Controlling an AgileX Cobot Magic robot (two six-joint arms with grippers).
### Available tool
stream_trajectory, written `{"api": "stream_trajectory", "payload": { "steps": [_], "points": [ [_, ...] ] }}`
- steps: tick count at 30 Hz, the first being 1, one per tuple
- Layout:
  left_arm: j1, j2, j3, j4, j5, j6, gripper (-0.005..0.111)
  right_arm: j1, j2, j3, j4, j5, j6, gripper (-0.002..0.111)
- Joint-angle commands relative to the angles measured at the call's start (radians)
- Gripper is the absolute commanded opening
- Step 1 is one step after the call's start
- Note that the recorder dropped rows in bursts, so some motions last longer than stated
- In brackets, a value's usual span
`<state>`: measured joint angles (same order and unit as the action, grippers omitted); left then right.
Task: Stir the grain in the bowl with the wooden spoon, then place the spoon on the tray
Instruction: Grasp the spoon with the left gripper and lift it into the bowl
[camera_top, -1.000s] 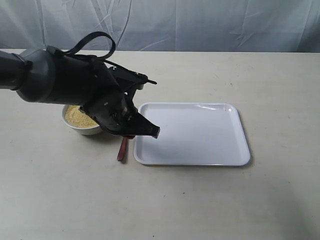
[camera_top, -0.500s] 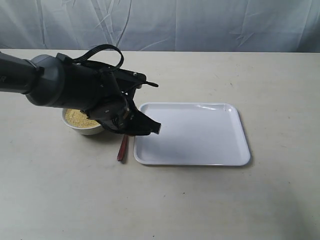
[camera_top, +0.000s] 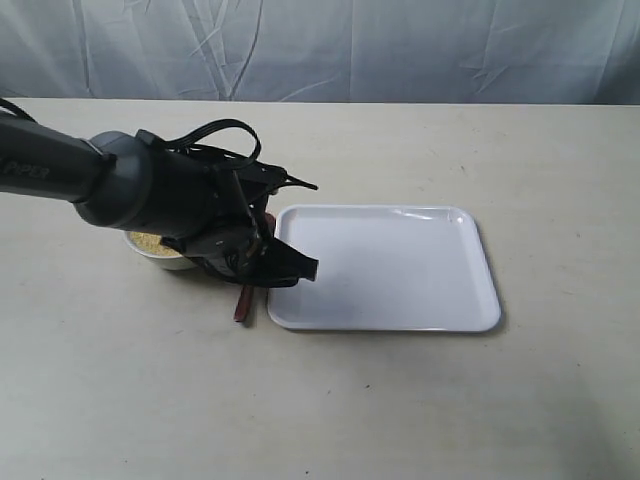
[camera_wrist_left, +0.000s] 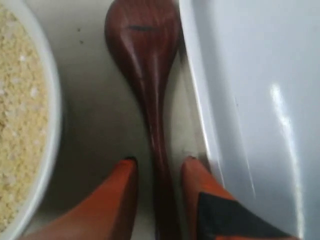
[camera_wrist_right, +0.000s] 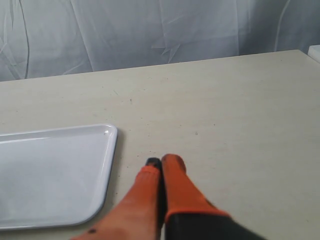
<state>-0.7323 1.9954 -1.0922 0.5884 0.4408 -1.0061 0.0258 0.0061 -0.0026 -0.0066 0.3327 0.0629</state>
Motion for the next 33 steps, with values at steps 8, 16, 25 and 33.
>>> {"api": "stream_trajectory", "payload": {
  "steps": [8, 16, 25, 33],
  "points": [
    [-0.004, 0.006, 0.006, -0.012, 0.003, -0.007, 0.000, -0.003, -0.006, 0.003, 0.000, -0.007, -0.001, 0.000],
    [-0.004, -0.086, -0.015, 0.017, 0.088, -0.005, 0.000, -0.003, -0.006, 0.003, 0.000, -0.007, -0.001, 0.000],
    [-0.002, -0.292, -0.015, 0.008, 0.160, 0.143, 0.000, -0.003, -0.006, 0.003, 0.000, -0.007, -0.001, 0.000],
    [0.133, -0.384, 0.019, -0.013, 0.259, 0.423, 0.000, -0.003, -0.006, 0.003, 0.000, -0.007, -0.001, 0.000]
  ]
}}
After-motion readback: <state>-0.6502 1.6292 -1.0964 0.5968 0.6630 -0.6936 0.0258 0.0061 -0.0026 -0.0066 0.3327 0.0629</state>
